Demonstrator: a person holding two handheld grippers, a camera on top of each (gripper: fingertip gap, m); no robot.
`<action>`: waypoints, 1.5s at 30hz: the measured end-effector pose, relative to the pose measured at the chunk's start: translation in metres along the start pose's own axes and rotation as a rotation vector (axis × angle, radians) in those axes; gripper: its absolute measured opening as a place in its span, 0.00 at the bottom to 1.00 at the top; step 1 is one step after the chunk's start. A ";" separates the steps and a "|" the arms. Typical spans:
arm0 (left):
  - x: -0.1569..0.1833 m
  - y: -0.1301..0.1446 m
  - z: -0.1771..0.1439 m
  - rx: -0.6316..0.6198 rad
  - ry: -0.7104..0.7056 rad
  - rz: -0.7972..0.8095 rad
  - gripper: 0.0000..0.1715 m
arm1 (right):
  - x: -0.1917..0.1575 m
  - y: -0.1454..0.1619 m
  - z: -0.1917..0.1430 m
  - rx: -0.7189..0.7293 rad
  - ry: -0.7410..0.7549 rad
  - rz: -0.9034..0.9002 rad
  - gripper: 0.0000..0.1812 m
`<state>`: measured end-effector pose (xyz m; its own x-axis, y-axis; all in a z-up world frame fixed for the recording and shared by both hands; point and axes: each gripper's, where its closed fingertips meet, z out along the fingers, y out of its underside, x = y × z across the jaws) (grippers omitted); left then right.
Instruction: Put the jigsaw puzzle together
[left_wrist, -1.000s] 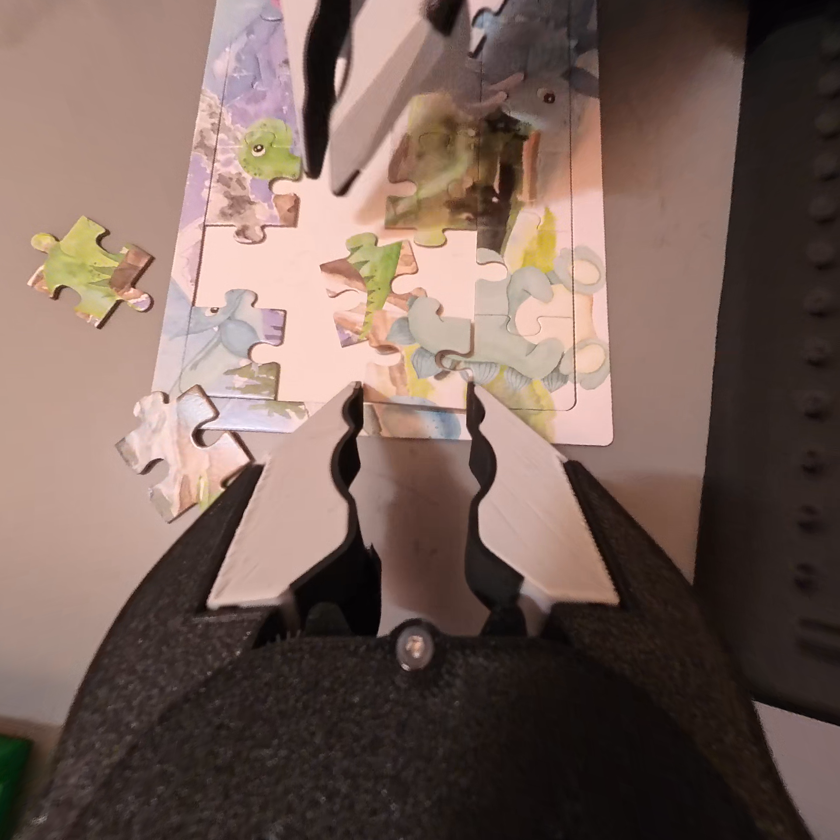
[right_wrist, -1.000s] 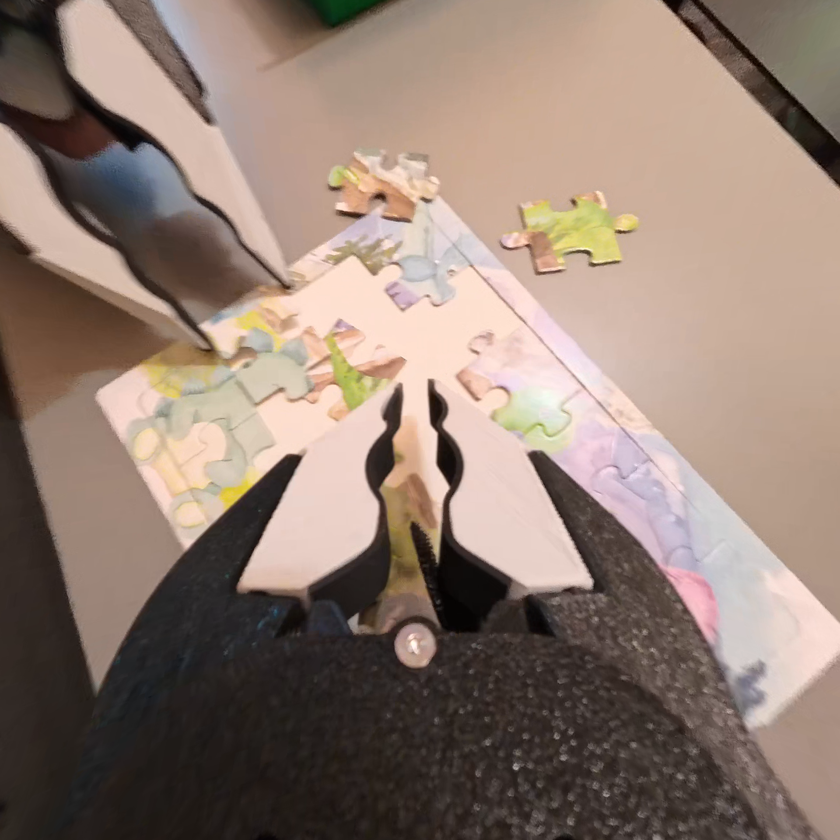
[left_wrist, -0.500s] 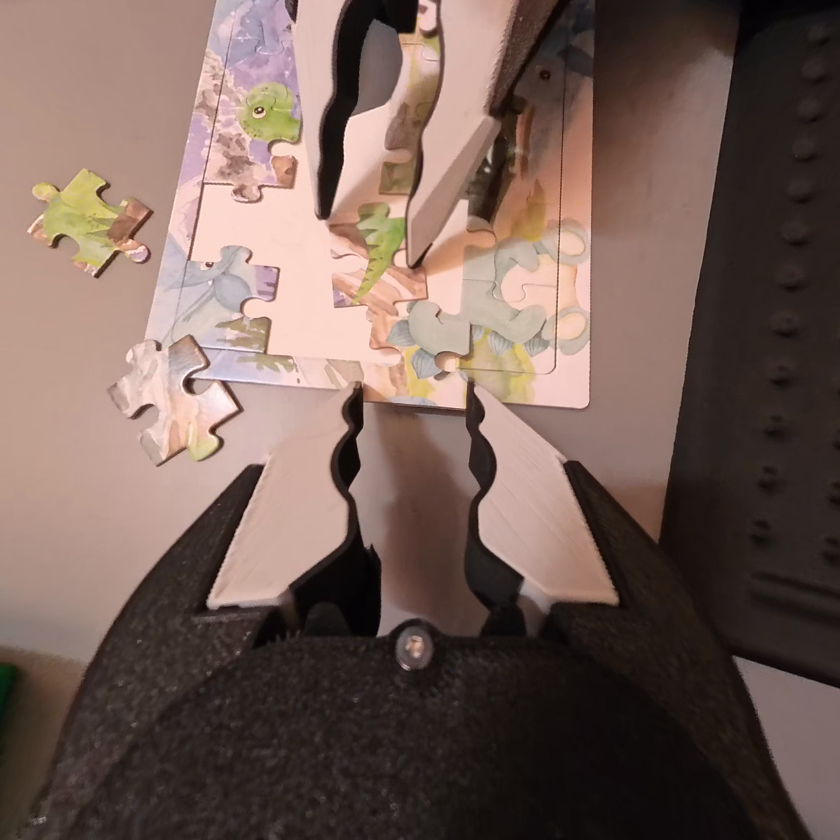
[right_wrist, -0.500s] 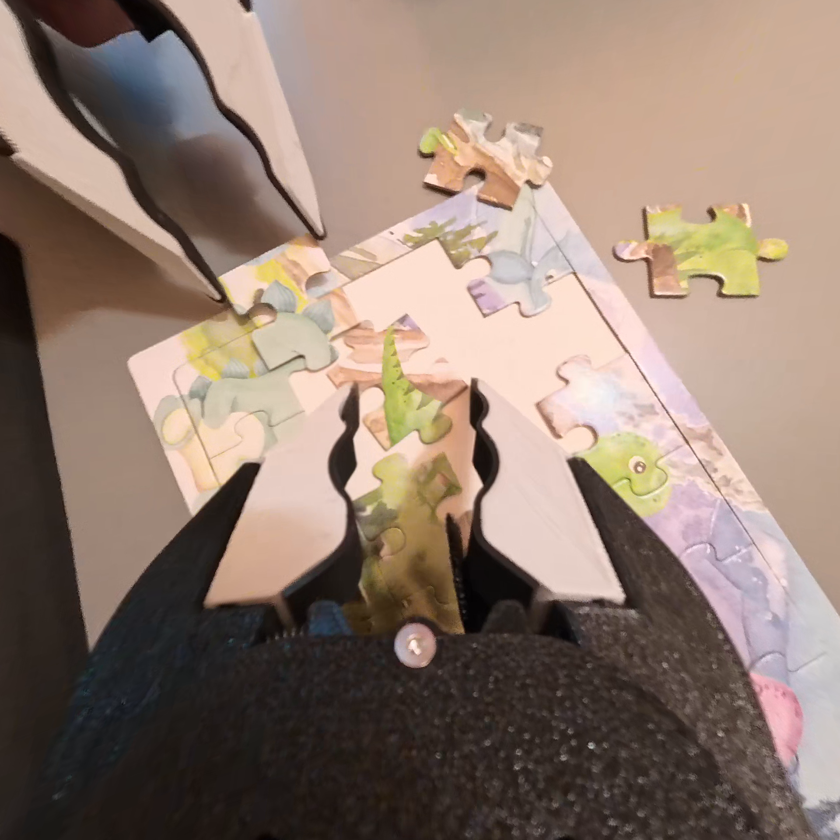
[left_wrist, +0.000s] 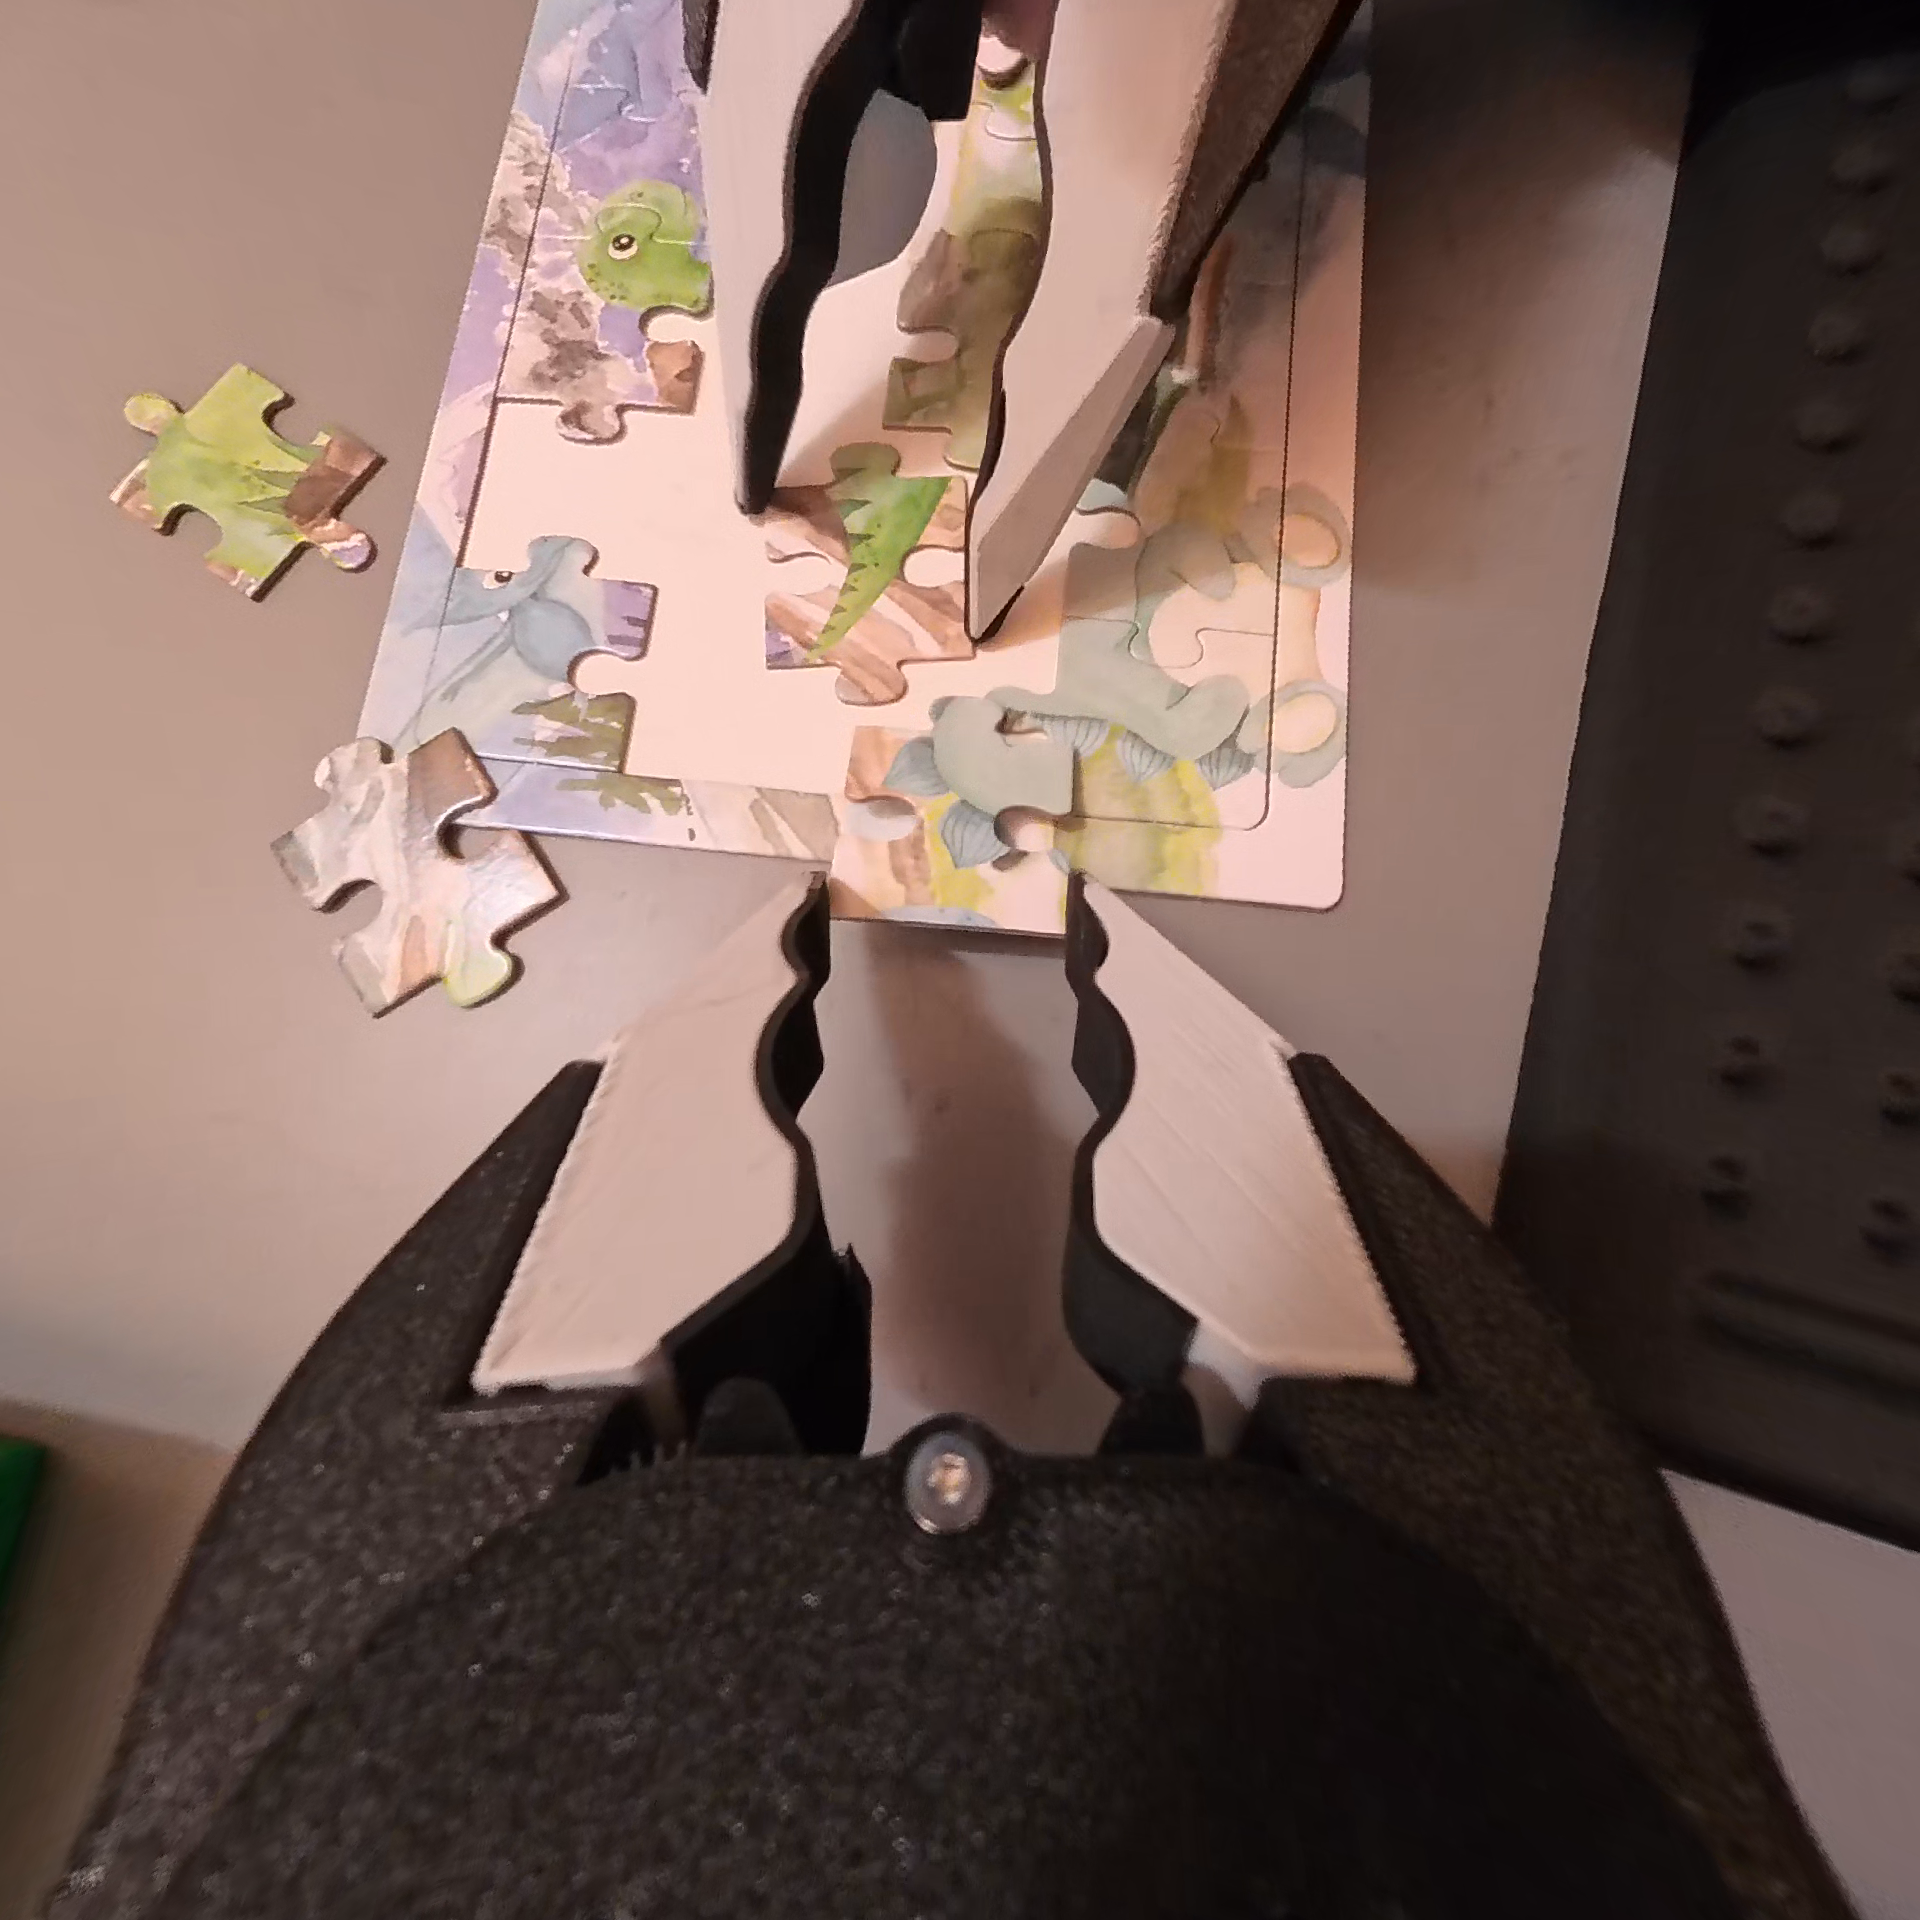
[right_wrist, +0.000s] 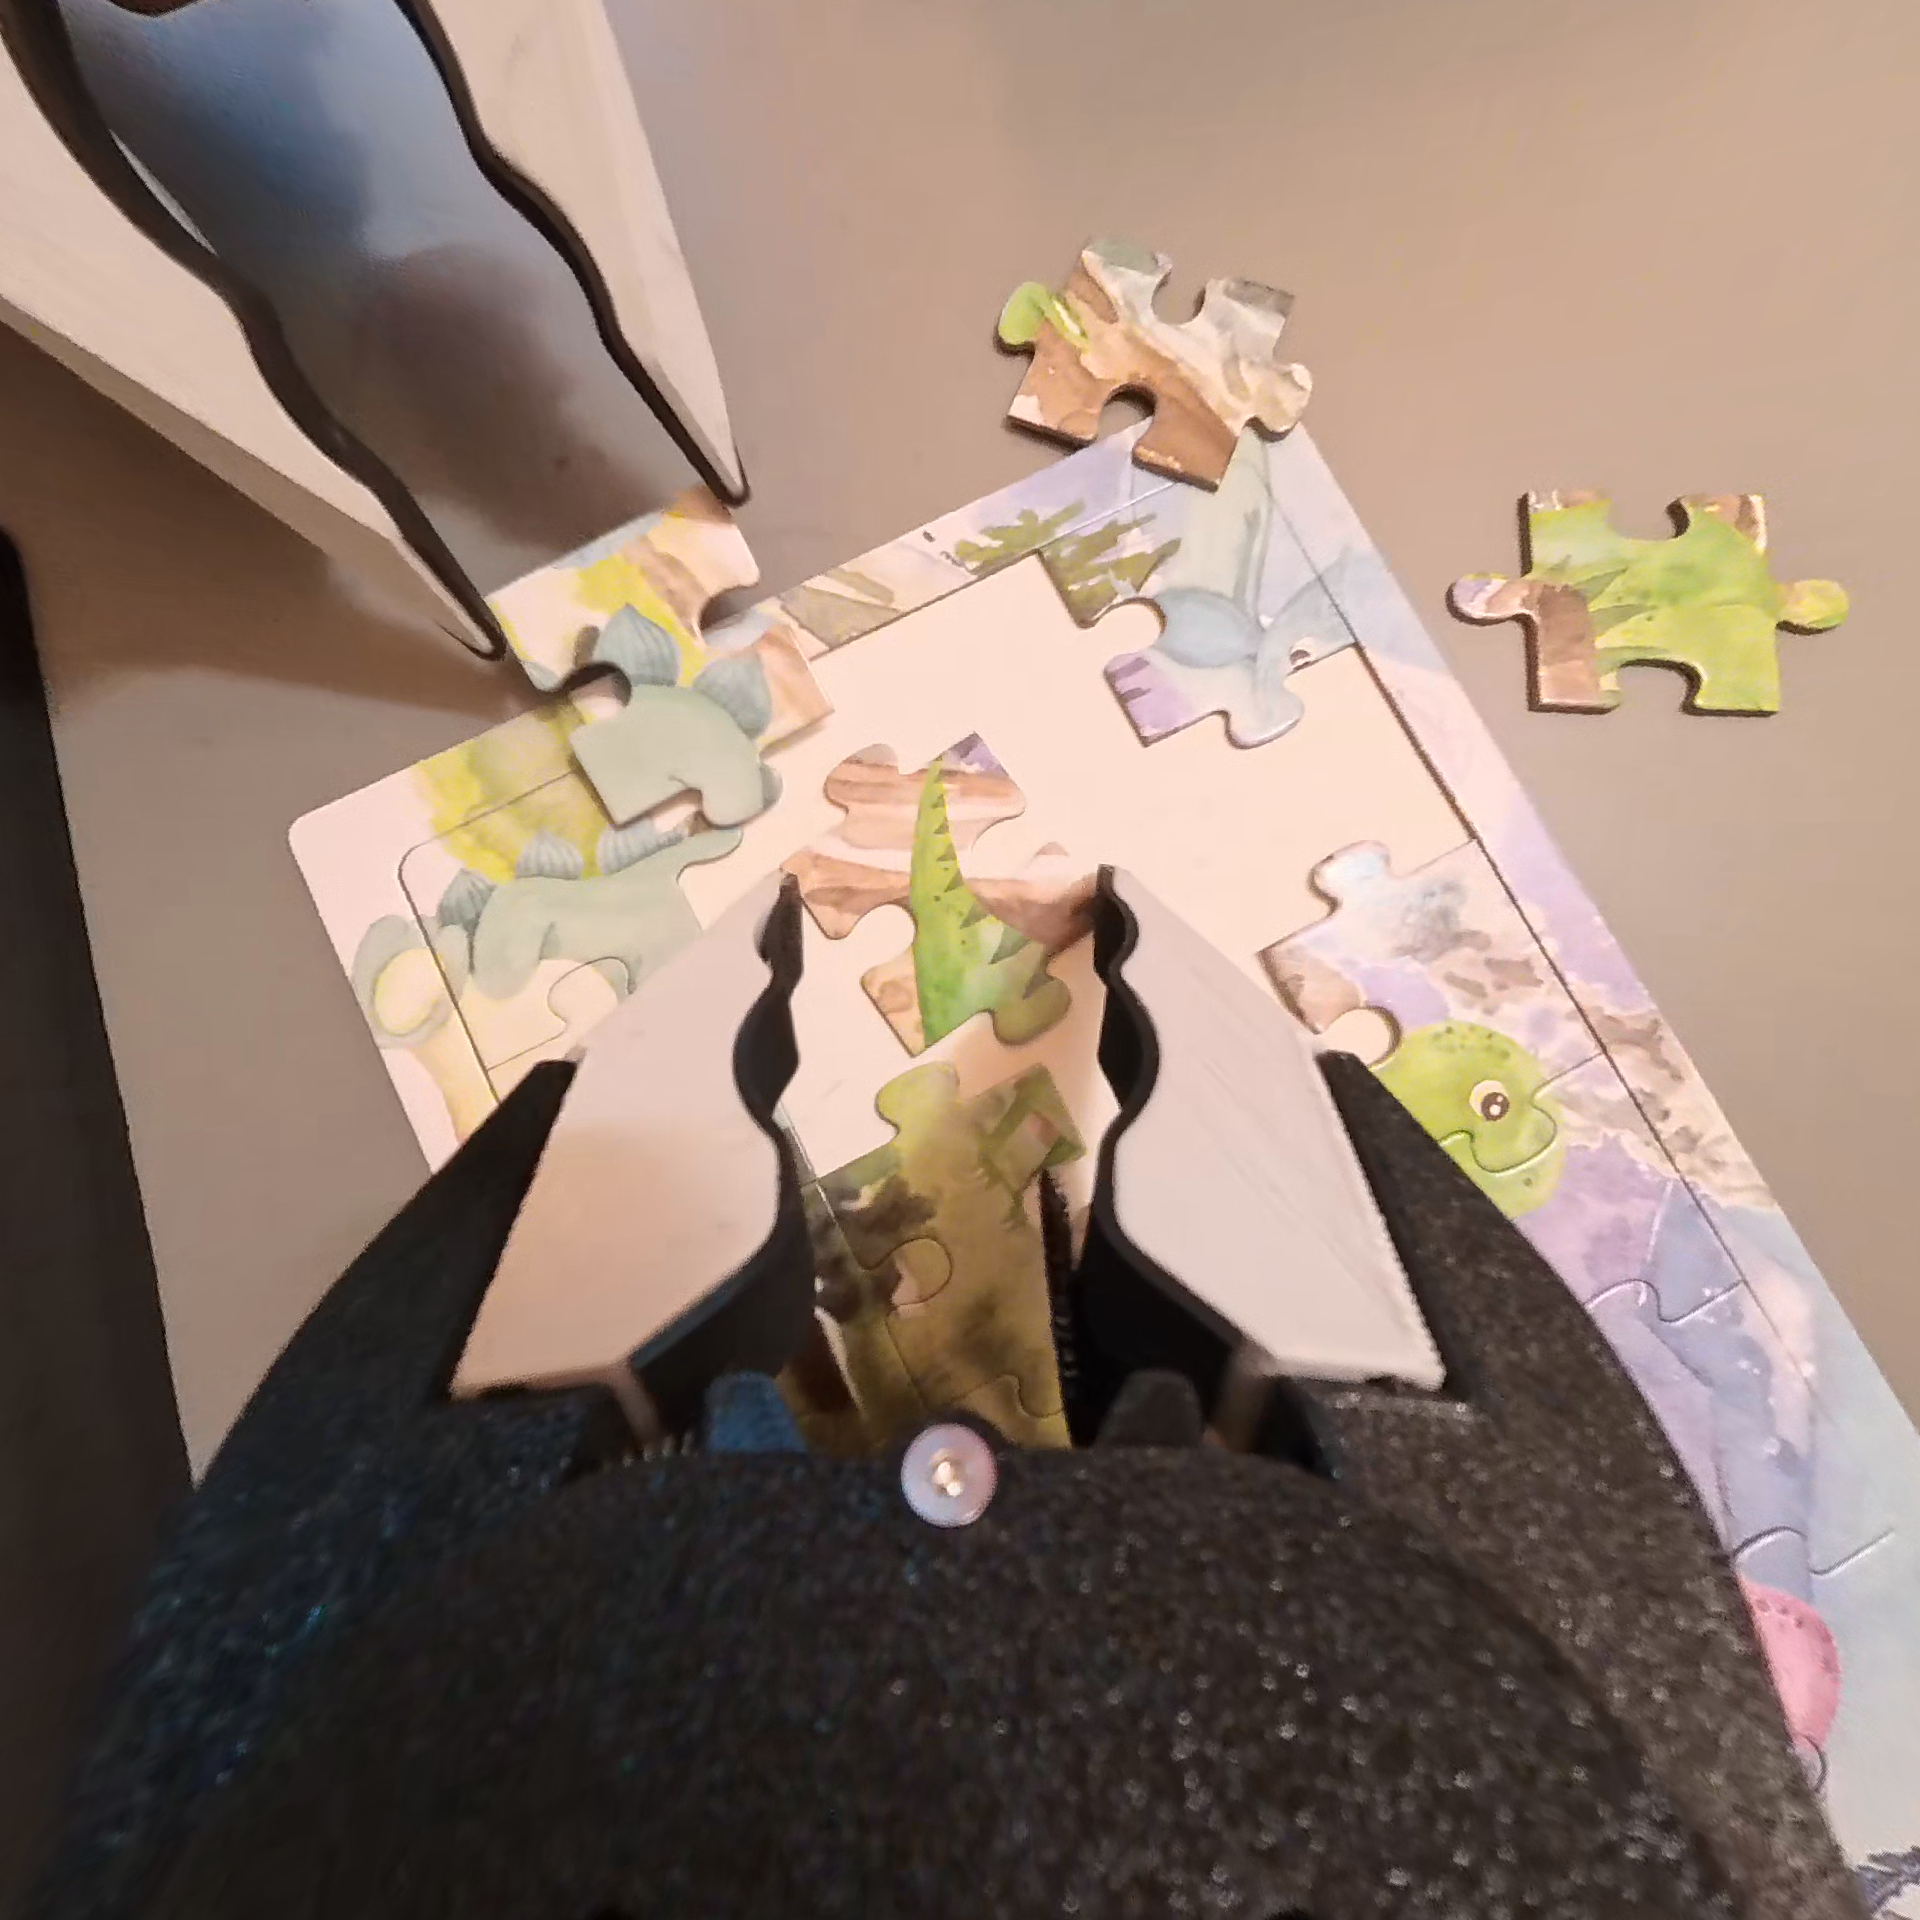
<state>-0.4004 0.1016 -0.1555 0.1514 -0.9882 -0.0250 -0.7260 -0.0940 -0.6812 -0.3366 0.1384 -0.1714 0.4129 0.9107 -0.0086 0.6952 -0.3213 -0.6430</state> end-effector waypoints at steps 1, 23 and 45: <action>0.000 -0.001 0.001 0.000 0.004 0.003 0.26 | 0.000 0.000 0.000 -0.002 0.000 -0.003 0.31; -0.002 -0.014 0.030 -0.011 0.038 -0.002 0.27 | -0.033 -0.011 0.000 0.029 -0.126 -0.025 0.03; 0.006 -0.017 0.024 0.002 0.067 -0.023 0.00 | -0.010 -0.015 -0.018 0.103 -0.064 0.059 0.00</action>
<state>-0.3713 0.1004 -0.1621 0.1230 -0.9916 0.0398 -0.7218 -0.1169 -0.6822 -0.3401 0.1291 -0.1478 0.4107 0.9068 -0.0953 0.6052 -0.3493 -0.7153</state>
